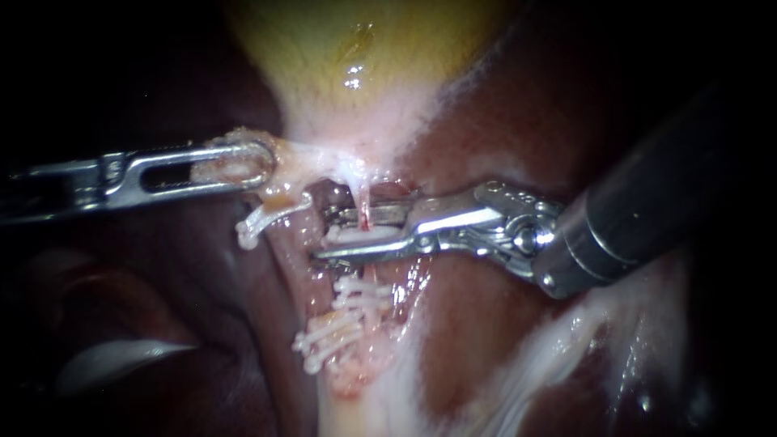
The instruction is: Going back third clip right tube
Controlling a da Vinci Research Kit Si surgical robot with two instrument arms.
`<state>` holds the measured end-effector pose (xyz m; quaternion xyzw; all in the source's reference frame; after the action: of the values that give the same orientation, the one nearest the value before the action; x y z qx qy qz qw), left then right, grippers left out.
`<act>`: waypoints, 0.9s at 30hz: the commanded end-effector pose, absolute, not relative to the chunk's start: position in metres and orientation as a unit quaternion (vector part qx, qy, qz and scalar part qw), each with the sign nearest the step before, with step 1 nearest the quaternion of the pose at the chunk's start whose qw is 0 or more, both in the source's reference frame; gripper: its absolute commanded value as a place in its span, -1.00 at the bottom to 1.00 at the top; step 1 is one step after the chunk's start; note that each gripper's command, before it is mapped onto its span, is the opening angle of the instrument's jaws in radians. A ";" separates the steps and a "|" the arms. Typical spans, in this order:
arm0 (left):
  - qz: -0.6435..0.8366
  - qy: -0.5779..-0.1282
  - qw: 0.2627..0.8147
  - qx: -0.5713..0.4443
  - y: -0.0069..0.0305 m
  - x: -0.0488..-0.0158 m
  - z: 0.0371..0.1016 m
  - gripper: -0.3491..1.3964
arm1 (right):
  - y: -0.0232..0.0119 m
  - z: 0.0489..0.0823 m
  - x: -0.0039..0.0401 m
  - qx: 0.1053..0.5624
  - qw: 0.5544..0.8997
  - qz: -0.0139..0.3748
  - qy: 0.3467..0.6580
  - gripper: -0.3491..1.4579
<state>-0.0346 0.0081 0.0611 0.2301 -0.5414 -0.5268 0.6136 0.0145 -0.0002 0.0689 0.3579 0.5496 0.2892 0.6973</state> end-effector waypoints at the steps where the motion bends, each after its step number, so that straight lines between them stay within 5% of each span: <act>1: -0.527 -0.541 0.614 0.230 0.0081 -0.0347 0.0612 -1.00 | -0.0002 0.0690 0.0144 0.354 0.699 0.288 0.551 -0.06; 9: -0.526 -0.542 0.614 0.230 0.0079 -0.0347 0.0612 -1.00 | -0.0004 0.0697 0.0130 0.337 0.708 0.274 0.557 -0.06; 27: -0.526 -0.542 0.614 0.229 0.0076 -0.0347 0.0615 -1.00 | -0.0006 0.0659 0.0066 0.246 0.771 0.151 0.568 -0.06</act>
<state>-0.0347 0.0075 0.0615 0.2292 -0.5422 -0.5258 0.6141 0.0062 -0.0006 0.0655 0.2431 0.5694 0.1456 0.7717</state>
